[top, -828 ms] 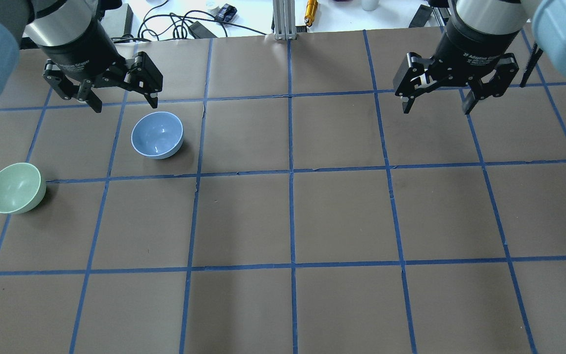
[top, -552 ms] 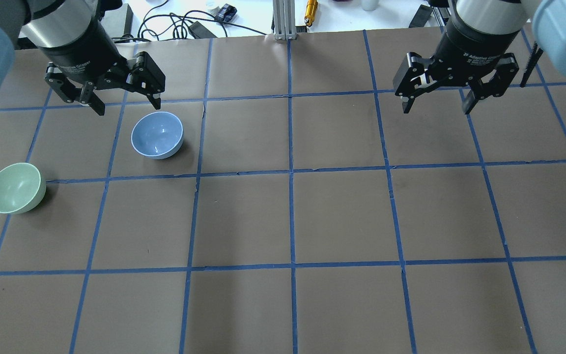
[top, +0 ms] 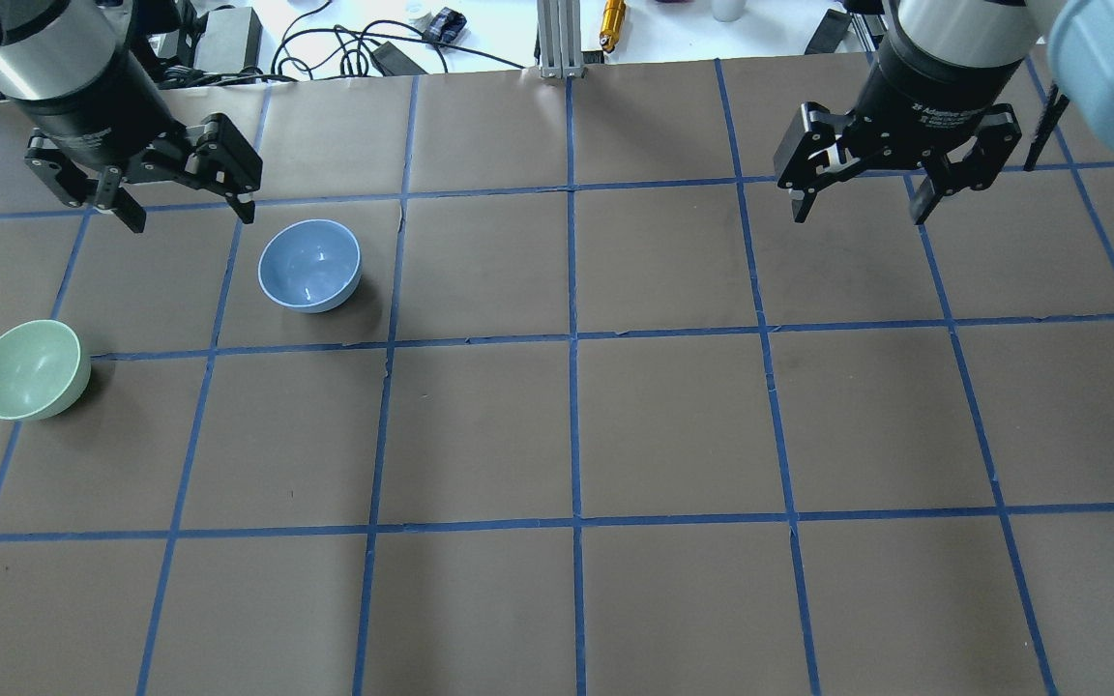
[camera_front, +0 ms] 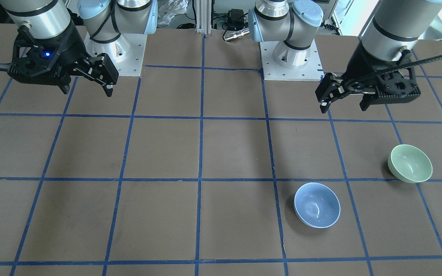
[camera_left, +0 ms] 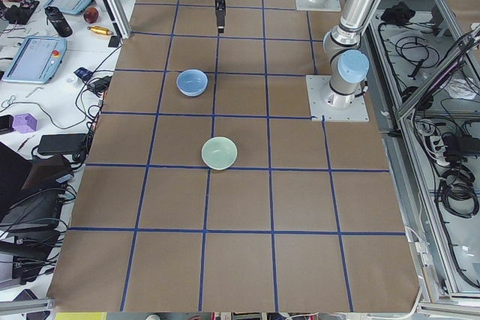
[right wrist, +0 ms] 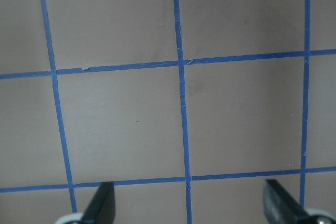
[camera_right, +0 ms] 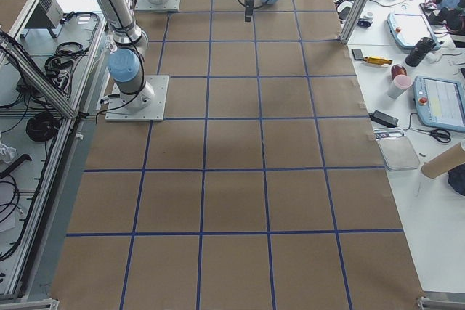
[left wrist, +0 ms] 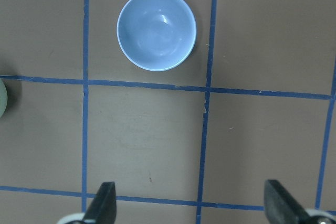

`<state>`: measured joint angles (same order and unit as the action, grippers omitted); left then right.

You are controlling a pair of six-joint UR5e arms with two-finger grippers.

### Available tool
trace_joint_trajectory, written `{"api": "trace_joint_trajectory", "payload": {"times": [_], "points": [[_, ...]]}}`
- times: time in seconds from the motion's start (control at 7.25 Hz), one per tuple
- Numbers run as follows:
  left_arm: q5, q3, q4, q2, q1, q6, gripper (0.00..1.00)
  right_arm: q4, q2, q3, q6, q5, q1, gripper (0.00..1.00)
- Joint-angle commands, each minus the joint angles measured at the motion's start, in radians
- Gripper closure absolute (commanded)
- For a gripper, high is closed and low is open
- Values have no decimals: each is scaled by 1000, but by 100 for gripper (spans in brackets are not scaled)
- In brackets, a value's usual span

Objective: Stack green bowl on blue bowl
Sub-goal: 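Move the left gripper toward the pale green bowl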

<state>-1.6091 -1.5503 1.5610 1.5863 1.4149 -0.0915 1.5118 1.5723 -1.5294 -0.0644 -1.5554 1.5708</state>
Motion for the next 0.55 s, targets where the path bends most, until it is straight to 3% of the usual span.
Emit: {"api": "trace_joint_trajectory", "payload": {"times": [0.0,0.41], "points": [[4,-23,-1,23,-159,-158,0,1,0,0,0,0,0,0],[8,-73,-66,72,-362,-443,0,-1,0,0,0,0,0,0]]}}
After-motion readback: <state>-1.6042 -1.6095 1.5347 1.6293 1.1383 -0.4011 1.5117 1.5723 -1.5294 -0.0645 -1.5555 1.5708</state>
